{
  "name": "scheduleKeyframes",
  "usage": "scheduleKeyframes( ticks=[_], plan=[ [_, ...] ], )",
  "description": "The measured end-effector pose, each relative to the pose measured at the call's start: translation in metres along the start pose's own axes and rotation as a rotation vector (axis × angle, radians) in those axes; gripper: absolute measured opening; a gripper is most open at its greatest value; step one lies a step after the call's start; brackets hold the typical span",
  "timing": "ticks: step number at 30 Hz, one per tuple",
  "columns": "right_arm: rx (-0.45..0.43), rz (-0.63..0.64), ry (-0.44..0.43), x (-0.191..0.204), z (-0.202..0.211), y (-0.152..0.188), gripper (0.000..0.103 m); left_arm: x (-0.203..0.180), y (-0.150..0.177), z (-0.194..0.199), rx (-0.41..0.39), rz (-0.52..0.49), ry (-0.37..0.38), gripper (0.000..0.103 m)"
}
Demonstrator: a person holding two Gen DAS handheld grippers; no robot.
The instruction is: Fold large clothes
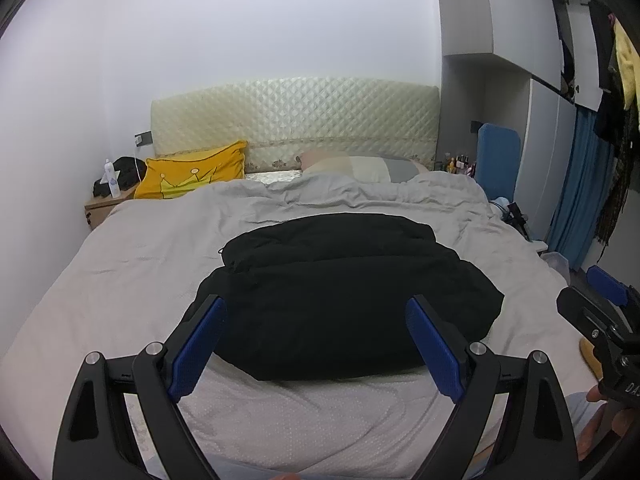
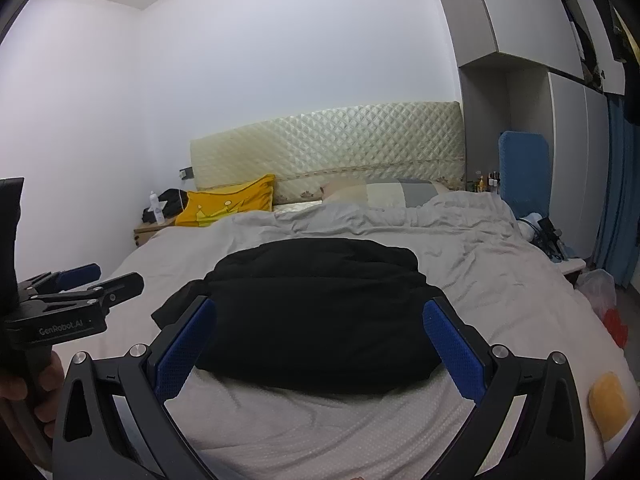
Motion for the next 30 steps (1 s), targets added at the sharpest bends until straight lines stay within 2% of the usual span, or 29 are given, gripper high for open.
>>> scheduleKeyframes(
  ticks=[14,20,30],
  plan=[
    [-0.006,-0.010,0.003,-0.002,-0.002,0.000,0.103,-0.004,0.002,-0.006,0.027,0.005,0.041,0.092],
    [0.004,-0.015,0.000,-0.003,-0.005,0.002,0.103,0.000,0.004,-0.009,0.032,0.010,0.016,0.092],
    [0.012,-0.016,0.021,-0.006,-0.007,0.006,0.103,0.000,0.004,-0.010,0.030,0.000,0.015,0.092]
  ],
)
Point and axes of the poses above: each gripper's, at about its wrist camera, not at the fingertips, and z roughly against the way its jaws point, x to its left, y to its underside, the point moved 10 cm from there along -z, roughly the way its jaws point, and after that the axes turned 10 degrees about -y, right-handed, at the moved point
